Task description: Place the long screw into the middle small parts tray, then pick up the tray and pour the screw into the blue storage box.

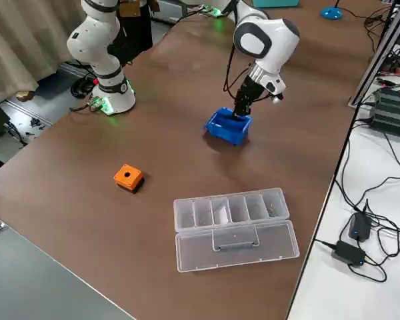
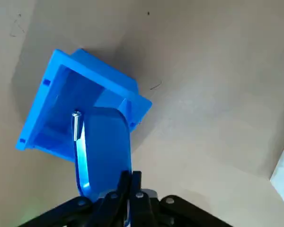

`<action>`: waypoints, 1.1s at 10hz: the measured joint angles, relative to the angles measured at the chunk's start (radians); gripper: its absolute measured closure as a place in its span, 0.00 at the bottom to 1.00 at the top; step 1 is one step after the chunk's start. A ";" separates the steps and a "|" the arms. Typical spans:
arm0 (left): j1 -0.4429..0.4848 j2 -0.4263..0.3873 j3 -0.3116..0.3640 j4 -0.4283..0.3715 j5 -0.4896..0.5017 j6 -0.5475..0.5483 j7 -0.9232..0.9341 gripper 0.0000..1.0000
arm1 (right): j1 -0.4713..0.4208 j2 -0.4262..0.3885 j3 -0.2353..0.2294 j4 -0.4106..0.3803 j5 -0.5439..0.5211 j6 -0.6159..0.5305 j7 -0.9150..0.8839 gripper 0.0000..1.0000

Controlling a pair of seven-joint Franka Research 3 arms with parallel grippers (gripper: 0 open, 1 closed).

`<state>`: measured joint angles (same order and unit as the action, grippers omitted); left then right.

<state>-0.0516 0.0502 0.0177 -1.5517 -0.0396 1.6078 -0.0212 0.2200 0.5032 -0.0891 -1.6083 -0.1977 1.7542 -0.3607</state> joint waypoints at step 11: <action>0.002 0.003 0.002 0.000 -0.001 0.000 0.000 0.00 | 0.122 0.000 0.000 -0.038 -0.247 0.007 0.151 0.96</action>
<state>-0.0494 0.0534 0.0193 -1.5513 -0.0407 1.6078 -0.0213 0.3422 0.5035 -0.0889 -1.6463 -0.4445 1.7613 -0.2093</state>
